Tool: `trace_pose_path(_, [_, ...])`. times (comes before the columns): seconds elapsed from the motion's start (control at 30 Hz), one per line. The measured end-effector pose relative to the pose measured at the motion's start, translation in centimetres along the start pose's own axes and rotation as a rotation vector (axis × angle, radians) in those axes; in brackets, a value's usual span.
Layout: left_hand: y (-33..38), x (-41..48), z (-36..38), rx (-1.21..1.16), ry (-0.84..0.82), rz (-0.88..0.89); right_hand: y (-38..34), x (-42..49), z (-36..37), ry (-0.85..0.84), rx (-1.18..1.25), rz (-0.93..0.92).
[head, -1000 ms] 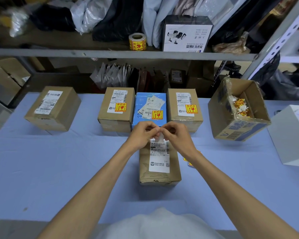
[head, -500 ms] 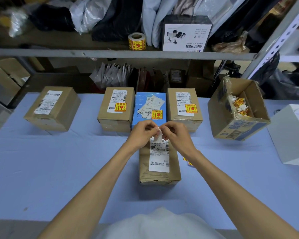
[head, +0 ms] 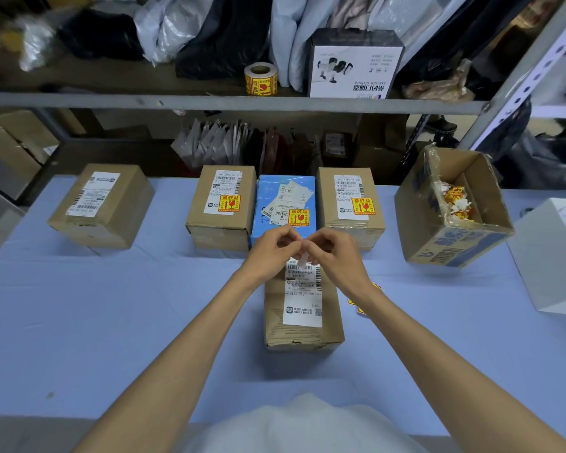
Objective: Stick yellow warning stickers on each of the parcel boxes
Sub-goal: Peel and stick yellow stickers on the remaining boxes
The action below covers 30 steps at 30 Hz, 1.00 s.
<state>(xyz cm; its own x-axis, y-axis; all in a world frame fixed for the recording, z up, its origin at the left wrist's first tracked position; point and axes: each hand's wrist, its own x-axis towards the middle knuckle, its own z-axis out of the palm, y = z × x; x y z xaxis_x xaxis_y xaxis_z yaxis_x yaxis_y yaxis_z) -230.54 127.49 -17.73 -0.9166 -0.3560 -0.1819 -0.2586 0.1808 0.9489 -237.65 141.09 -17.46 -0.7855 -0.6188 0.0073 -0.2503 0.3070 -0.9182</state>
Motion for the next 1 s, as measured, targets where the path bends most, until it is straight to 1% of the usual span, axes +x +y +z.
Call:
trace_pose_path(0.2, [0.1, -0.1, 0.1, -0.034, 0.001, -0.004, 0.3, 0.1, 0.1, 0.014, 0.004, 0.021])
trace_pose_path(0.37, [0.0, 0.1, 0.5, -0.183, 0.018, -0.08, 0.0, 0.1, 0.2, 0.071, 0.11, 0.059])
trace_pose_path(0.47, [0.1, 0.1, 0.9, -0.167, 0.02, -0.051, -0.3, 0.1, 0.3, 0.071, 0.158, 0.049])
trace_pose_path(0.57, [0.0, 0.2, 0.9, -0.162, 0.025, -0.035, -0.3, 0.3, 0.3, 0.075, 0.211, 0.084])
trace_pose_path(0.77, [-0.2, 0.6, 0.7, -0.339, 0.078, -0.126, -0.2, 0.3, 0.1, 0.094, 0.259, 0.116])
trace_pose_path(0.83, [0.2, 0.6, 1.0, -0.384, 0.068, -0.154, -0.2, 0.3, 0.2, 0.085, 0.253, 0.118])
trace_pose_path(0.93, [0.4, 0.5, 1.4, -0.375, 0.031, -0.113, -0.3, 0.3, 0.4, 0.074, 0.267, 0.12])
trace_pose_path(1.0, [0.3, 0.4, 1.5, -0.367, 0.038, -0.081, -0.3, 0.4, 0.3, 0.074, 0.292, 0.135])
